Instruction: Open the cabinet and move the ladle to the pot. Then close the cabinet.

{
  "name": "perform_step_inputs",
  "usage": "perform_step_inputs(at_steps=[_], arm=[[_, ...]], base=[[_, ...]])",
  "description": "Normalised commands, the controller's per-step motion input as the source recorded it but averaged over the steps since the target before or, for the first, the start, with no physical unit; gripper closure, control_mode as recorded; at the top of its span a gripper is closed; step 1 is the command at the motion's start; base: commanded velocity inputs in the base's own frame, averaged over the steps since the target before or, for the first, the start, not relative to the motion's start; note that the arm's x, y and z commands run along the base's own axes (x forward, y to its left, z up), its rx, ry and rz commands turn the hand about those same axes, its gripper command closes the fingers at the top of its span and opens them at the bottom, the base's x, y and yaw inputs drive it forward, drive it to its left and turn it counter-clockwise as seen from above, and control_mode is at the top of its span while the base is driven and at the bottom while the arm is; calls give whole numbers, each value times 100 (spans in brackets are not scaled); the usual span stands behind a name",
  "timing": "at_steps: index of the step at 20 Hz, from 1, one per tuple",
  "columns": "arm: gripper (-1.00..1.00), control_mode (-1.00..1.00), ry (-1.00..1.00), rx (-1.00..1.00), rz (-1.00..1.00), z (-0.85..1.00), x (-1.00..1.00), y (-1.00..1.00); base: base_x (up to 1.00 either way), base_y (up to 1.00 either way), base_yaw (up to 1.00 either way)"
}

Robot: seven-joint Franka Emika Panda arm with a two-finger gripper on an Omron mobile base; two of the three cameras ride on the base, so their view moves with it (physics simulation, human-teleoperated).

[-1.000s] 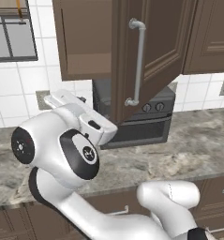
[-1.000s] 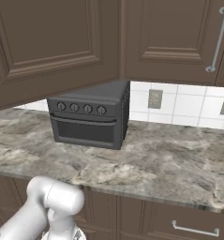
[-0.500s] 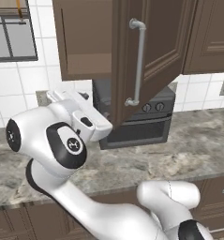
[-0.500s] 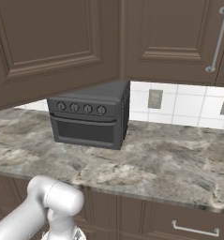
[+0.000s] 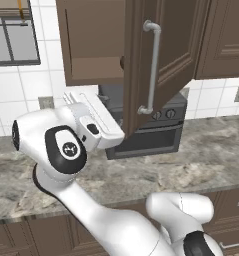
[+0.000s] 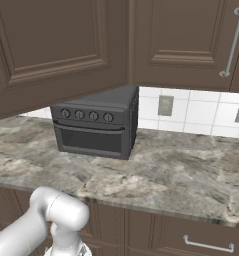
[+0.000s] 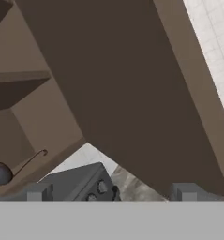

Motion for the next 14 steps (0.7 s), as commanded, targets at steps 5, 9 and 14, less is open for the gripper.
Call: perform_step_inputs(at_steps=[5, 9, 14], arm=[[-100, -100, -7, -4, -16, 17, -18, -51], [-100, -100, -6, -3, -12, 26, -46, -71], [-100, -100, -1, -2, -7, 21, -51, -86]], base=[[0, 0, 0], [0, 0, 0], [0, 0, 0]])
